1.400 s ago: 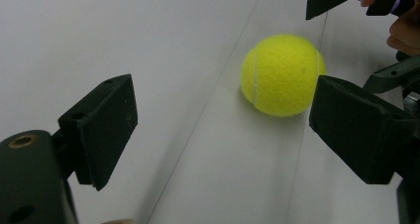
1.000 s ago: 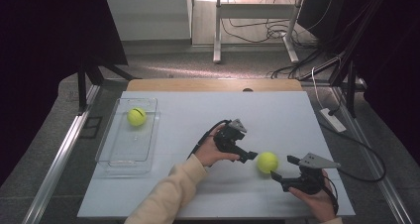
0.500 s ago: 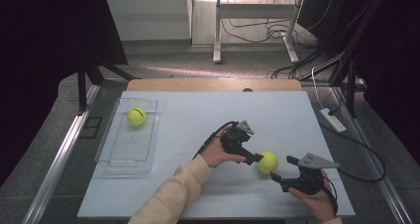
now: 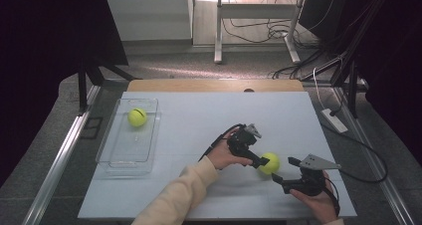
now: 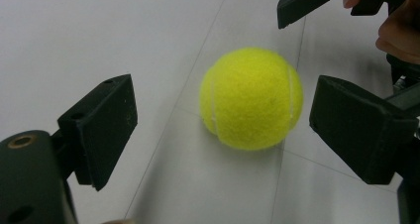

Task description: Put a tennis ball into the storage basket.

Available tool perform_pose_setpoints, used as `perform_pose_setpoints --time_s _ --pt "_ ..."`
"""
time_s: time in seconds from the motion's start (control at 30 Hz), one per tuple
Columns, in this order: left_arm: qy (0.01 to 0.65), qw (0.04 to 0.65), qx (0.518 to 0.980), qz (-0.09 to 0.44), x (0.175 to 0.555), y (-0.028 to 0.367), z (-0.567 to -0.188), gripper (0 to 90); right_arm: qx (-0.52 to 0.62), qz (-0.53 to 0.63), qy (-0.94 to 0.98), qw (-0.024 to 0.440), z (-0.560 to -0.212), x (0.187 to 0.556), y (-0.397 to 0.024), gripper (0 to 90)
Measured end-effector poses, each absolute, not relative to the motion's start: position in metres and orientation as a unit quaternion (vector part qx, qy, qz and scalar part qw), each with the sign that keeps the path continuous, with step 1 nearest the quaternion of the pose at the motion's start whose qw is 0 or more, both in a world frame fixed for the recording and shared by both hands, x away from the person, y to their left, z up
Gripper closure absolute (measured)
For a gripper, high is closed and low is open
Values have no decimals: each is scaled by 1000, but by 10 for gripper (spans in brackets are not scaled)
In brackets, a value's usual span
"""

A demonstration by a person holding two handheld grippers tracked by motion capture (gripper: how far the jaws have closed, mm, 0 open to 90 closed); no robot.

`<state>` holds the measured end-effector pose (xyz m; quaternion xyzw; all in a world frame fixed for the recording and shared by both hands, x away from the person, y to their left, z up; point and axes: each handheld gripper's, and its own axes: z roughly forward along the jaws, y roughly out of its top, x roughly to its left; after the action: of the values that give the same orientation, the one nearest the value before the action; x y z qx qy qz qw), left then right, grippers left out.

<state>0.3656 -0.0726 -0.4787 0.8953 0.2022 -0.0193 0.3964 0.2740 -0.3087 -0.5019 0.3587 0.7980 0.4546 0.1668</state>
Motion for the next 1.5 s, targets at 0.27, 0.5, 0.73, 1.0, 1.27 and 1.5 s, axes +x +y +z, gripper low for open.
perform_pose_setpoints --time_s 0.27,0.5,0.73,1.0,1.27,1.5 --pt "195 388 901 -27 366 -88 -485 119 357 453 800 165 -502 274 -308 101" --pt "196 377 905 -37 370 -96 -491 116 355 454 801 160 -503 274 -308 99" --pt "201 379 901 -63 372 -102 -497 110 355 454 801 161 -503 274 -308 100" --pt "188 367 907 -89 371 -109 -503 212 355 453 801 162 -503 274 -309 99" --pt "181 362 908 -108 371 -110 -505 265 355 455 800 163 -502 274 -310 99" --pt "180 363 910 -89 370 -107 -502 270 356 455 800 164 -502 274 -310 99"
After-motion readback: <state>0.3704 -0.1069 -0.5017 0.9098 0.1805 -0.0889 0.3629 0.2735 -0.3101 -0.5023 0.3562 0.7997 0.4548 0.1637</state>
